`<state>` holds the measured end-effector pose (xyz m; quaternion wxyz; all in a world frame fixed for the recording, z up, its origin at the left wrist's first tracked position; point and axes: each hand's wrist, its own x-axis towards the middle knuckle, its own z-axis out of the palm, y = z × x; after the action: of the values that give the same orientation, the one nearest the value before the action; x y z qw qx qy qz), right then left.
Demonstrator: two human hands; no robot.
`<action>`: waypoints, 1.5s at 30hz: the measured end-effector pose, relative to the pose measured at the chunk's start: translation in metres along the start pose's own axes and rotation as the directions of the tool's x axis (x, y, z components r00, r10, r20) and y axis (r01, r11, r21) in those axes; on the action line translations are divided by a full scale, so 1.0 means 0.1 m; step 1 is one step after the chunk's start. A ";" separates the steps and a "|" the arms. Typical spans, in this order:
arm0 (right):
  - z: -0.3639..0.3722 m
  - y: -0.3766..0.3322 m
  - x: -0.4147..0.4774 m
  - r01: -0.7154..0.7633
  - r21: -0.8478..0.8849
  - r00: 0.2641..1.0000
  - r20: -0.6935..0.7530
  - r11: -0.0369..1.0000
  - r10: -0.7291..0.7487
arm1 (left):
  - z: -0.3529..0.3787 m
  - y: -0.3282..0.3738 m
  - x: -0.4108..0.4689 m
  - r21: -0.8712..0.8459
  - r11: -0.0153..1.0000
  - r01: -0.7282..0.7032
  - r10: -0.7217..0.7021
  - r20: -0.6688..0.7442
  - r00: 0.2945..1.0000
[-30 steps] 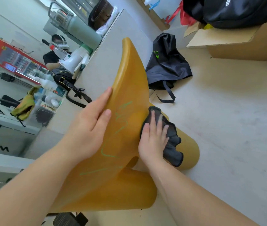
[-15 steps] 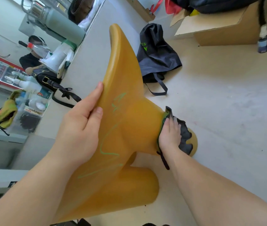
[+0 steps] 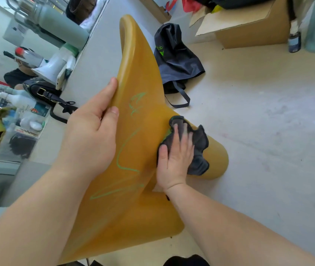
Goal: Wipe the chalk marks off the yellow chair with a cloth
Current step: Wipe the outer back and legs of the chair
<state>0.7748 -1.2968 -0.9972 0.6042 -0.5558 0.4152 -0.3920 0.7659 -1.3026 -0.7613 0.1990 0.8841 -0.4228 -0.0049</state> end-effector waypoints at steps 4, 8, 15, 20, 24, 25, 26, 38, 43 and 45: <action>-0.03 0.27 0.12 -0.393 0.098 0.913 -0.071 0.914 0.401 | 0.00 0.01 -0.02 -0.029 0.999 0.016 -0.017 -0.016 1.000; 0.02 -0.21 0.15 -0.672 0.337 0.705 0.017 0.660 0.709 | -0.01 -0.01 -0.03 0.008 1.000 -0.011 0.012 -0.016 1.000; 0.01 -0.48 -0.23 -0.063 0.065 0.997 0.054 0.996 0.060 | 0.02 -0.03 -0.03 0.046 0.999 -0.019 0.021 -0.035 0.999; -0.15 0.28 0.33 -0.373 0.039 0.928 0.020 0.927 0.373 | 0.02 -0.04 0.01 -0.058 0.998 0.010 -0.011 -0.020 1.000; -0.18 0.06 0.41 -0.412 0.055 0.910 0.067 0.909 0.408 | 0.01 -0.04 0.00 -0.068 0.998 0.014 -0.016 -0.031 0.999; -0.17 -0.08 0.34 -0.285 0.045 0.957 0.064 0.957 0.282 | 0.02 -0.03 0.00 -0.084 0.996 0.019 -0.022 -0.031 0.999; -0.14 -0.25 0.25 -0.141 0.043 0.988 0.065 0.989 0.138 | 0.03 -0.03 0.01 -0.101 0.995 0.027 -0.030 -0.029 0.999; -0.24 0.46 0.73 -0.105 0.076 0.994 0.032 0.992 0.103 | 0.00 -0.01 0.01 -0.068 0.997 0.038 -0.039 -0.016 0.999; -0.31 0.76 0.75 -0.394 -0.018 0.913 0.105 0.919 0.394 | 0.01 0.02 -0.02 -0.018 1.000 0.022 -0.022 -0.022 1.000; -0.32 0.62 0.80 -0.318 -0.011 0.941 0.120 0.948 0.317 | 0.01 0.01 -0.02 -0.020 0.999 0.027 -0.028 -0.040 0.999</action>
<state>0.7738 -1.3780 -1.0657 0.6857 -0.5015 0.4605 -0.2574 0.7635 -1.3018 -0.7627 0.2158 0.8877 -0.4066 0.0059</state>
